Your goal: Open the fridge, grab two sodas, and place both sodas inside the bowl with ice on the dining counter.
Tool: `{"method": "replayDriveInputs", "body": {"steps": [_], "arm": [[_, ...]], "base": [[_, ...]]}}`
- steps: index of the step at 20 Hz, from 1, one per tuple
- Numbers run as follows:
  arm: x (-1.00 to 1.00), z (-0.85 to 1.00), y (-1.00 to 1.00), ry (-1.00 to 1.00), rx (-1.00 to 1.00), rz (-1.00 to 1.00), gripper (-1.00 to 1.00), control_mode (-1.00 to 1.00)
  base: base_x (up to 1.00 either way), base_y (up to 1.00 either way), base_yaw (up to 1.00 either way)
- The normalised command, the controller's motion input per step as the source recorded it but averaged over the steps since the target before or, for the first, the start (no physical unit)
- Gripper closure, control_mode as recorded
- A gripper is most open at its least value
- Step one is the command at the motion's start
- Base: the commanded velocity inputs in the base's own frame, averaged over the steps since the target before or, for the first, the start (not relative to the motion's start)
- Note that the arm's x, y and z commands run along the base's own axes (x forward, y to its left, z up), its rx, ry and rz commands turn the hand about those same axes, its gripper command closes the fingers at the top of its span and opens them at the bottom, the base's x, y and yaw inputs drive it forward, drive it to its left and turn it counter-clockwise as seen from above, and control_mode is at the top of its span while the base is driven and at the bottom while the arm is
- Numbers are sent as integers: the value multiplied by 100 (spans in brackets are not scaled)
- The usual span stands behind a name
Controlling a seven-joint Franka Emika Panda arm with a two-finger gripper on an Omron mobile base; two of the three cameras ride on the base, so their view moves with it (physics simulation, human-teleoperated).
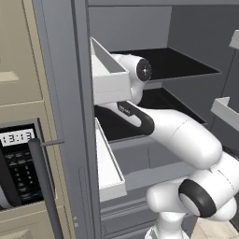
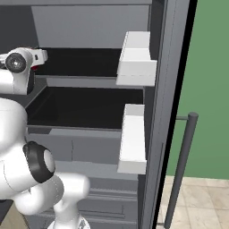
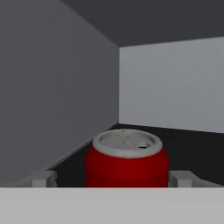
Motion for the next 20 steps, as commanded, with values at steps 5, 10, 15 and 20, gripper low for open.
{"method": "replayDriveInputs", "body": {"steps": [5,10,15,20], "arm": [[14,-1,20,2,0,1,100,-100],[4,-1,2,3,-1,0,100,-100],[0,-3,0,0,0,0,100,-100],[0,-6,-1,0,0,0,100,-100]], "base": [[0,0,0],[0,0,0],[0,0,0],[0,0,0]]}}
